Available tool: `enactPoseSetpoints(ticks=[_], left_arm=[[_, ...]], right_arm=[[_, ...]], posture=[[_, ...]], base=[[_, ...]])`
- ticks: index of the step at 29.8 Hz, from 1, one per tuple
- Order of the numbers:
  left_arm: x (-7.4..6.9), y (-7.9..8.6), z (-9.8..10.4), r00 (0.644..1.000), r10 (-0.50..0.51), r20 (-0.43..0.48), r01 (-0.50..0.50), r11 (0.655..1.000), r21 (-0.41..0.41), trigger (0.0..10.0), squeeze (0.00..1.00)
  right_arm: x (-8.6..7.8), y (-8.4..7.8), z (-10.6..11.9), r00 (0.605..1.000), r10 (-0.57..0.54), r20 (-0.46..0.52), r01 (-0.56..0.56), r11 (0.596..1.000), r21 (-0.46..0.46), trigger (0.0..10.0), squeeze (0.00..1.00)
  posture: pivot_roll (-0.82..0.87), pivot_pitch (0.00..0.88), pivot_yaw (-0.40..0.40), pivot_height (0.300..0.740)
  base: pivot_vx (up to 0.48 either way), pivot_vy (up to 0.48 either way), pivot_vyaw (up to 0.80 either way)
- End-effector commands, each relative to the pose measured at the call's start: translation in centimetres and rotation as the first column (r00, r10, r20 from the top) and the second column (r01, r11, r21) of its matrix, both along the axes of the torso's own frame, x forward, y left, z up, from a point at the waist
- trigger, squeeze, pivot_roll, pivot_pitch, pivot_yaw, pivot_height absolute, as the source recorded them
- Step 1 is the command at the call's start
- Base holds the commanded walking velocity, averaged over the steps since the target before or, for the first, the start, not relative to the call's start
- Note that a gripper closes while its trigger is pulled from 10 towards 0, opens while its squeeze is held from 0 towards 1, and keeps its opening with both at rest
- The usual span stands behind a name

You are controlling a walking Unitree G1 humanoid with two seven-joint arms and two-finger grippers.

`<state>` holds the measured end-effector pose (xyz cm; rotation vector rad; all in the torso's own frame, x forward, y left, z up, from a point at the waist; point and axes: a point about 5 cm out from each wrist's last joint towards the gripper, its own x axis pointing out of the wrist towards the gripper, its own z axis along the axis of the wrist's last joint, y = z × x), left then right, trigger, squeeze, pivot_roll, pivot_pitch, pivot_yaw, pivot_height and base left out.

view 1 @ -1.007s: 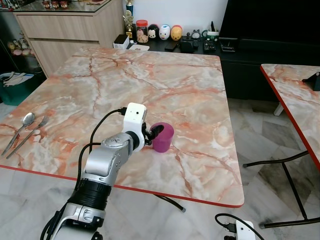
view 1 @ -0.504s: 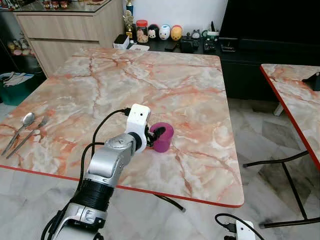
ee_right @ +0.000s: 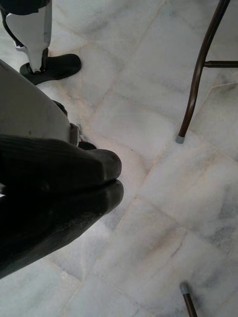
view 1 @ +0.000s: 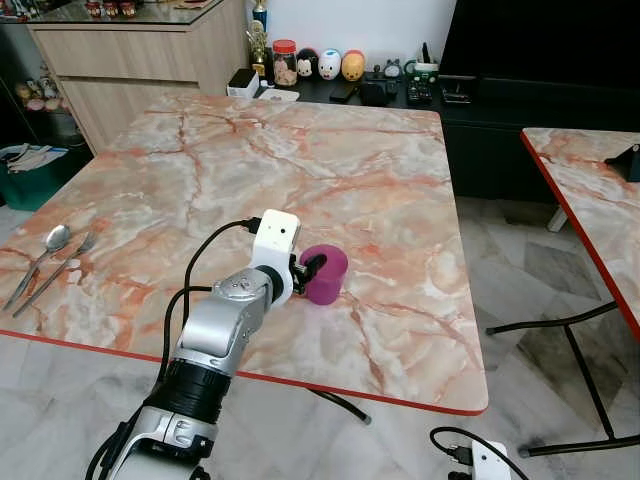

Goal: Setting the table

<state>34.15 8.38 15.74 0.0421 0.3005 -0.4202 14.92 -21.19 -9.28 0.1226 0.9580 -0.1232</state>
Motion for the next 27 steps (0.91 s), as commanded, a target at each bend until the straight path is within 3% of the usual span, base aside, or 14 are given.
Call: enactPoseSetpoints(ticks=[1,4,6,8,9,27], left_arm=[[-0.10,-0.06,-0.51,1.000,0.002,-0.010,-0.002,1.000,0.028,10.0,0.00],[-0.12,-0.12,-0.66,1.000,0.004,-0.018,-0.004,1.000,0.025,9.8,0.00],[-0.11,-0.16,-0.75,1.000,0.003,-0.021,-0.002,1.000,0.028,4.1,0.00],[-0.11,-0.17,-0.75,1.000,0.003,-0.021,-0.002,1.000,0.028,4.1,0.00],[-0.13,-0.23,-0.74,1.000,-0.001,-0.021,0.001,1.000,0.026,0.0,0.00],[-0.11,-0.16,-0.65,1.000,-0.004,-0.019,0.005,1.000,0.030,0.0,0.00]], right_arm=[[-0.12,-0.02,-0.07,1.000,-0.001,-0.012,0.001,1.000,0.003,10.0,0.00],[-0.12,-0.02,-0.07,1.000,0.000,-0.013,0.000,1.000,0.003,10.0,0.00],[-0.10,-0.01,-0.07,1.000,0.000,-0.012,0.000,1.000,0.004,10.0,0.00],[-0.10,-0.01,-0.07,1.000,0.000,-0.013,0.000,1.000,0.004,10.0,0.00],[-0.11,-0.01,-0.07,1.000,0.000,-0.013,0.000,1.000,0.004,10.0,0.00],[-0.11,-0.02,-0.07,1.000,0.004,-0.016,-0.004,1.000,0.004,10.0,0.00]], posture=[[0.06,0.000,-0.017,0.740],[0.06,0.000,-0.017,0.740],[0.06,0.000,-0.018,0.740],[0.06,0.000,-0.018,0.740],[0.06,0.000,-0.018,0.740],[0.06,0.000,-0.018,0.740]], base=[[0.000,0.000,0.00],[0.000,0.000,0.00],[0.000,0.000,0.00],[0.000,0.000,0.00],[0.000,0.000,0.00],[0.000,0.000,0.00]])
